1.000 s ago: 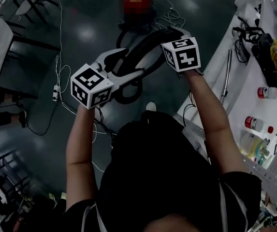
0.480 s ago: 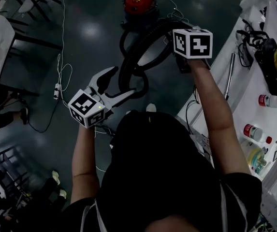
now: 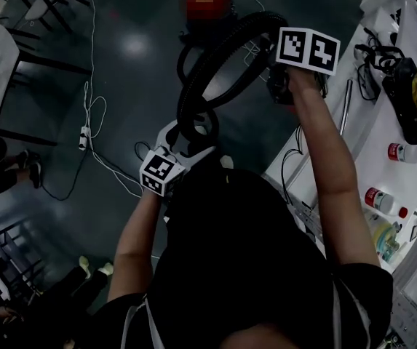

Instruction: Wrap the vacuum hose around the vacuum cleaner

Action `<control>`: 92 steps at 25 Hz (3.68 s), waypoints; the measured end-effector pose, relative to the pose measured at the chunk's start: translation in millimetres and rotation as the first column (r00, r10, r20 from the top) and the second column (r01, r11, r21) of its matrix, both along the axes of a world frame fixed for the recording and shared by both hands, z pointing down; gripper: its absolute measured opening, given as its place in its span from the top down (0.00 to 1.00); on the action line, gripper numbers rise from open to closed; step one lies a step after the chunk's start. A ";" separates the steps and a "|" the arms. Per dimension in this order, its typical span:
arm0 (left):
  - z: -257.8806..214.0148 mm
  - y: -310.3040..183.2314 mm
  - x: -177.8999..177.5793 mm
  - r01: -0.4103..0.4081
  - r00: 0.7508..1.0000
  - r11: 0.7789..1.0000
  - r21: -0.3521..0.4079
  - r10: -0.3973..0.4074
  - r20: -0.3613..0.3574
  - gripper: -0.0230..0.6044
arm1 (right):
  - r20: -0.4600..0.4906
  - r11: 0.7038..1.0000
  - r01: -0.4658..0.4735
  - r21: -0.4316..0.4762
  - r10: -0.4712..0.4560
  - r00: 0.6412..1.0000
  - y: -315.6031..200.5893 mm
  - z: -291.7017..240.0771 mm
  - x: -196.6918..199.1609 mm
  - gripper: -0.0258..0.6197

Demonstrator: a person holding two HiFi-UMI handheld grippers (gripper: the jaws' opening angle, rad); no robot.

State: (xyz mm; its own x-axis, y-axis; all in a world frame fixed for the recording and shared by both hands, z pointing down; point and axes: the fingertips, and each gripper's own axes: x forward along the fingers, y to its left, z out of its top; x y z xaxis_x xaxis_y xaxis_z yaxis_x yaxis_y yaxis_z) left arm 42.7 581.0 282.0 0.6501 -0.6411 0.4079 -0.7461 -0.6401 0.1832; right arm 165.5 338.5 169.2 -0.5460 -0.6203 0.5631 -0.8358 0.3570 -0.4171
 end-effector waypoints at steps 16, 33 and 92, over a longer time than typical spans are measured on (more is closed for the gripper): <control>-28.1 -109.8 -9.2 -0.136 0.987 0.990 0.037 0.132 0.087 0.78 | 0.126 0.998 -0.007 -0.065 0.015 0.992 -19.5 -8.2 -13.3 0.63; -82.0 -214.8 -33.4 -0.092 0.995 0.991 0.094 0.095 -0.031 0.78 | 0.274 0.989 0.004 -0.145 0.037 0.961 -46.5 -4.6 -59.6 0.67; -143.8 -332.8 -78.5 -0.403 0.837 0.914 0.036 0.385 -0.388 0.68 | 0.449 0.951 0.297 0.084 -0.302 0.841 -162.2 -87.3 -212.1 0.63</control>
